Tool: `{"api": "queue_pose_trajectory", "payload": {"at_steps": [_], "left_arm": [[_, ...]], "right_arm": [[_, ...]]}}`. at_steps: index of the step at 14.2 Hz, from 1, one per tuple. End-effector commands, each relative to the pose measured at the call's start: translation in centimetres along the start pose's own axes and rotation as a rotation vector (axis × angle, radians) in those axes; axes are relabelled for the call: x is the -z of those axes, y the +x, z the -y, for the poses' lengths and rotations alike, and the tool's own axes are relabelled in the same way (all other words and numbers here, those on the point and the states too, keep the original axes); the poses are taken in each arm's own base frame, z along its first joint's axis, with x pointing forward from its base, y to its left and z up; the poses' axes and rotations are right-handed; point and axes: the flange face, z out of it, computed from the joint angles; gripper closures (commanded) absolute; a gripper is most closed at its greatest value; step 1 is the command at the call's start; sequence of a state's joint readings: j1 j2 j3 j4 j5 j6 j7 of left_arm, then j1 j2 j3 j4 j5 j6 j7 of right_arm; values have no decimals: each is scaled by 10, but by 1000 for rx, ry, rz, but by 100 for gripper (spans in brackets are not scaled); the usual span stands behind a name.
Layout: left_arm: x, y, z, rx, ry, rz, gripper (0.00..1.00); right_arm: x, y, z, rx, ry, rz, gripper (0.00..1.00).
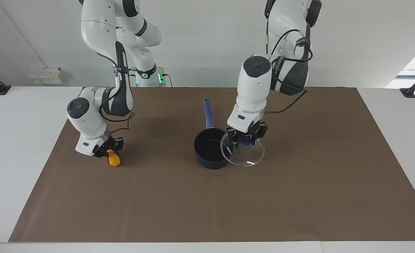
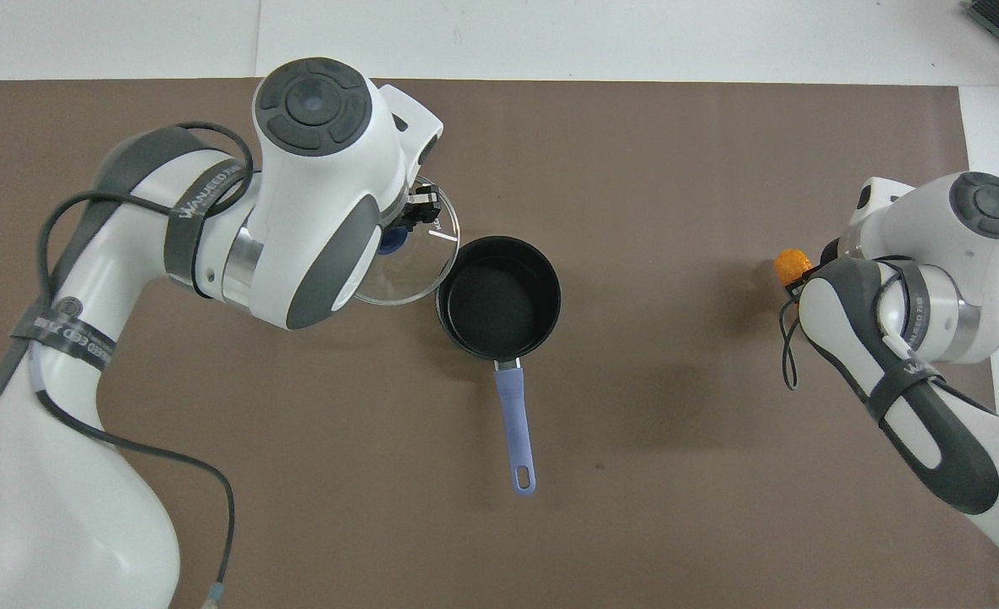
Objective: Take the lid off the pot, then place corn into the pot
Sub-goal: 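Lift the glass lid off the pot with the left gripper, moving it aside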
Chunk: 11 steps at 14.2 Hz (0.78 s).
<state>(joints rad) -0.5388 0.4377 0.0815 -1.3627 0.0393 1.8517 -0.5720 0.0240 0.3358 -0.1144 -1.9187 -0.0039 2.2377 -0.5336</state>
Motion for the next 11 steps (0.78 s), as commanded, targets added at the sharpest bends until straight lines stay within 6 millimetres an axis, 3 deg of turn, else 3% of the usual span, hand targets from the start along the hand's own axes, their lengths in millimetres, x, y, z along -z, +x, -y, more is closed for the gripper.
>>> {"api": "queue_pose_trajectory", "payload": {"at_steps": [1, 4, 7, 11], "left_arm": [[7, 13, 53, -23, -10, 21, 100], [-3, 31, 119, -91, -24, 52, 100], [-19, 44, 181, -131, -26, 71, 100], [-45, 31, 250, -203, -50, 45, 100]], "right_arm": [[38, 0, 1, 5, 26, -11, 100], [84, -4, 14, -52, 37, -16, 100], [135, 12, 47, -133, 63, 8, 100], [171, 44, 100, -226, 64, -28, 100]]}}
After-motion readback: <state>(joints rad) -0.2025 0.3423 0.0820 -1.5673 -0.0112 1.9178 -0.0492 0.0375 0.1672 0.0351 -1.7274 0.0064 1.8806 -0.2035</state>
